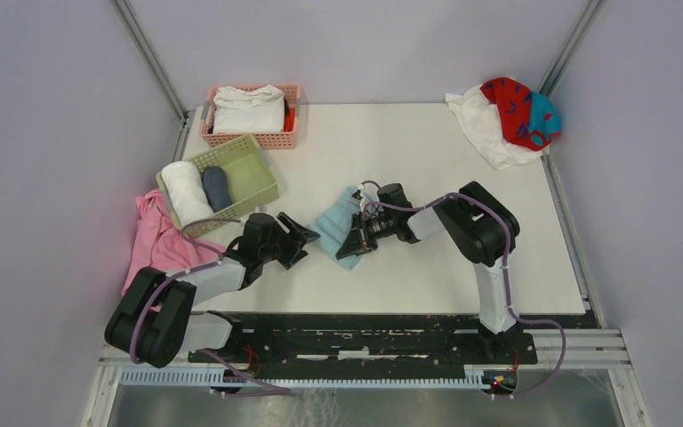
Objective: Roll the towels
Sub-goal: Roll the towel at the center of the board.
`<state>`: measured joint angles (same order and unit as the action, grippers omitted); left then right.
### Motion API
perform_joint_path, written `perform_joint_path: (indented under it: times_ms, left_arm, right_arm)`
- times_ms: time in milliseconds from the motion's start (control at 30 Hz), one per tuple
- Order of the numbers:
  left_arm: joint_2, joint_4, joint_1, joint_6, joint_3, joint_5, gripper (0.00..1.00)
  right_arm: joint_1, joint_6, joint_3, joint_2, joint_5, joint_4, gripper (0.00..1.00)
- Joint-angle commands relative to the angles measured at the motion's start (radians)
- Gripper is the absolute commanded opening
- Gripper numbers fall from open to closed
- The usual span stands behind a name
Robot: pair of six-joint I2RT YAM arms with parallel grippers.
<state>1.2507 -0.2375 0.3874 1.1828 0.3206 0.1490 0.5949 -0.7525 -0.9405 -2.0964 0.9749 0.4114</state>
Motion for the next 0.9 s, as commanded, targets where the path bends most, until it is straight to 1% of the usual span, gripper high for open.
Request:
perform_joint_path:
  times_ms: [0,67,133,233,267,367,467,533,600,633,667,700,733,767,867]
  left_arm:
    - [0.105,-0.125,-0.002,0.033,0.052,0.026,0.73]
    - [0.172,-0.127,-0.002,0.034,0.069,0.031,0.69]
    - [0.228,-0.127,0.000,0.039,0.078,0.043,0.61]
    - [0.304,-0.124,0.005,0.051,0.084,0.049,0.50]
    - [0.325,-0.109,0.007,0.054,0.090,0.049,0.48]
    - [0.362,-0.039,0.020,0.050,0.117,0.030,0.46]
    - [0.371,0.010,0.028,0.050,0.134,0.008,0.44]
    - [0.369,0.049,0.035,0.042,0.150,-0.012,0.43]
    - [0.370,0.096,0.044,0.029,0.171,-0.031,0.43]
    - [0.372,0.112,0.046,0.023,0.181,-0.038,0.43]
    - [0.373,0.122,0.050,0.020,0.189,-0.043,0.44]
    - [0.374,0.133,0.053,0.017,0.198,-0.048,0.44]
    - [0.376,0.143,0.058,0.016,0.206,-0.053,0.43]
    - [0.378,0.152,0.060,0.016,0.213,-0.056,0.44]
    - [0.380,0.174,0.065,0.014,0.231,-0.062,0.44]
  right_arm:
    - [-0.013,-0.042,0.001,-0.044,-0.003,0.024,0.07]
    - [-0.016,-0.045,0.004,-0.038,-0.011,0.022,0.08]
    - [-0.016,-0.033,0.006,-0.020,-0.027,0.003,0.09]
    - [-0.015,0.039,-0.008,0.026,-0.080,-0.105,0.15]
    - [-0.015,0.072,-0.012,0.048,-0.101,-0.146,0.17]
    - [-0.012,0.159,-0.026,0.119,-0.163,-0.289,0.25]
    - [-0.005,0.261,-0.045,0.208,-0.252,-0.449,0.38]
    - [0.011,0.338,-0.059,0.275,-0.343,-0.555,0.44]
    - [0.032,0.408,-0.071,0.345,-0.466,-0.638,0.50]
    - [0.047,0.435,-0.079,0.380,-0.552,-0.672,0.52]
    - [0.065,0.461,-0.086,0.414,-0.598,-0.701,0.53]
    - [0.087,0.491,-0.097,0.449,-0.690,-0.722,0.55]
    - [0.115,0.517,-0.102,0.478,-0.735,-0.735,0.57]
    - [0.144,0.546,-0.109,0.508,-0.825,-0.743,0.57]
    - [0.253,0.628,-0.121,0.534,-0.992,-0.722,0.57]
